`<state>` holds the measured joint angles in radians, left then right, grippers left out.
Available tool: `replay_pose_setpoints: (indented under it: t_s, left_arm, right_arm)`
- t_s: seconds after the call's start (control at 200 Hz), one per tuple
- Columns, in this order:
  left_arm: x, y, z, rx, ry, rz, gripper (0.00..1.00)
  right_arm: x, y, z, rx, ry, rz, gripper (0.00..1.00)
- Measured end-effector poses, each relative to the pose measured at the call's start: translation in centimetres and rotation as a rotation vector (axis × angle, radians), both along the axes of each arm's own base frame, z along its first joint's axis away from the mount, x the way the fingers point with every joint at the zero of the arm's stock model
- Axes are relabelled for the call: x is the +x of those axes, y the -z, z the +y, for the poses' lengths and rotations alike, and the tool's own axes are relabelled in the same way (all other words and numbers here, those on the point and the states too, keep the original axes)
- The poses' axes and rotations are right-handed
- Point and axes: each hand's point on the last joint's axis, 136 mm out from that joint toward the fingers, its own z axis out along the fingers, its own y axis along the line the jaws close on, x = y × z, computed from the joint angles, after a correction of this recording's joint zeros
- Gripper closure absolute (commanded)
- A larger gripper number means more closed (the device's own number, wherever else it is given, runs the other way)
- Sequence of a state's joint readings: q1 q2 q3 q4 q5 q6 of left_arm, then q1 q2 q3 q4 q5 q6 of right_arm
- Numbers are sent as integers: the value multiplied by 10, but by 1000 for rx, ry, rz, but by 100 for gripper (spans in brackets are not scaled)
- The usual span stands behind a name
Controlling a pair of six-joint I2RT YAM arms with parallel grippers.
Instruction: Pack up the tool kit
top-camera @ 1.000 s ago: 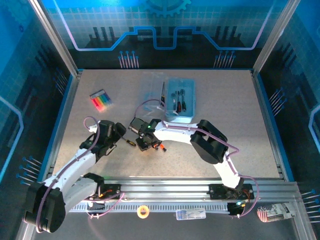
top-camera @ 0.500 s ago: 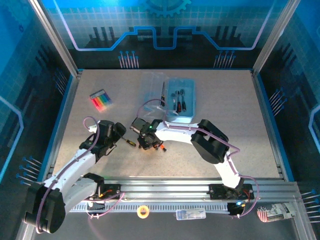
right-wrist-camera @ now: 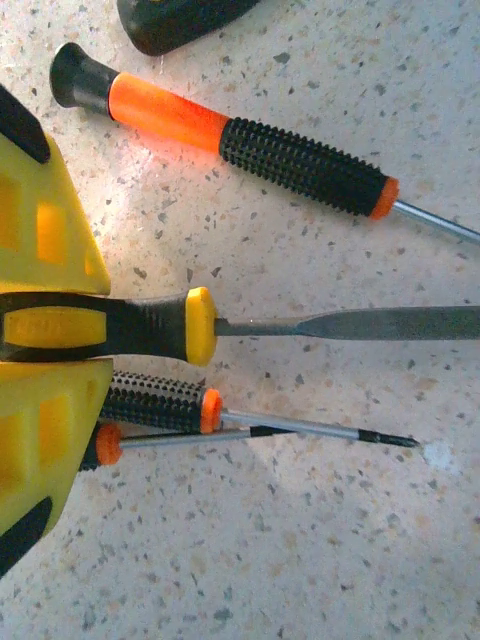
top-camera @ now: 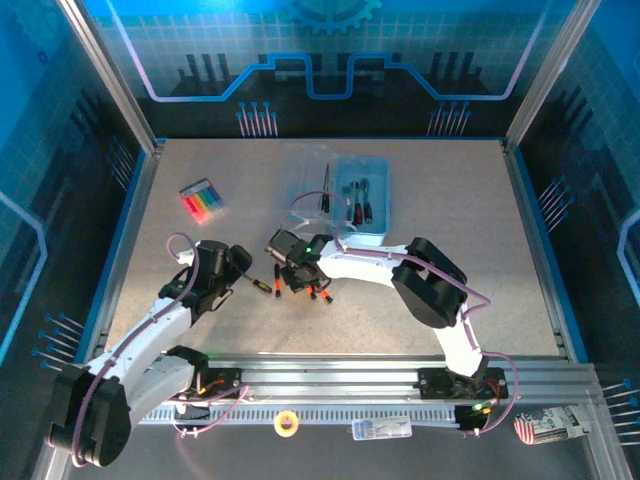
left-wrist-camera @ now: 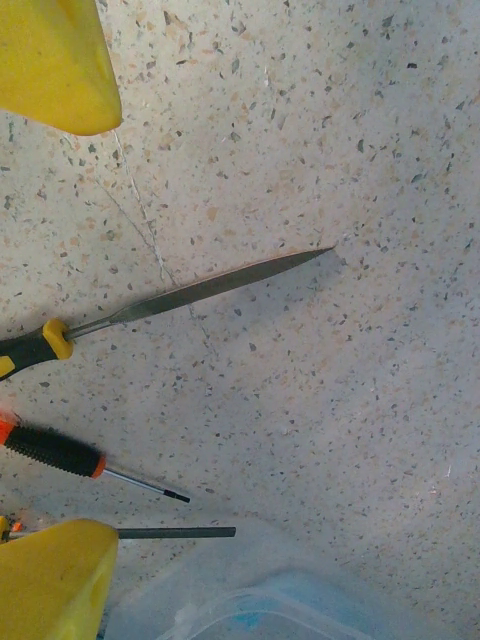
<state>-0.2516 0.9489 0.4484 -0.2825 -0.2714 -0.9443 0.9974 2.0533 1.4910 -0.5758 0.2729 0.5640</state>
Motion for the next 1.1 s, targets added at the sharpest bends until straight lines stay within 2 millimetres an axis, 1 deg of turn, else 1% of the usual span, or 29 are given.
replay_pose_setpoints:
  t_s: [0.22, 0.695, 0.86, 1.101]
  left_arm:
    - [-1, 1, 0, 0, 0, 1, 1]
    - [-1, 2, -5, -19, 21, 4, 1]
    - [4, -3, -14, -52, 61, -24, 1]
    - [16, -18, -34, -114, 154, -95, 1]
  right_arm:
    - [3, -8, 0, 12, -2, -13, 79]
    - [2, -19, -2, 31, -8, -26, 81]
    - [1, -35, -3, 59, -13, -46, 81]
    - [9, -71, -8, 121, -3, -92, 81]
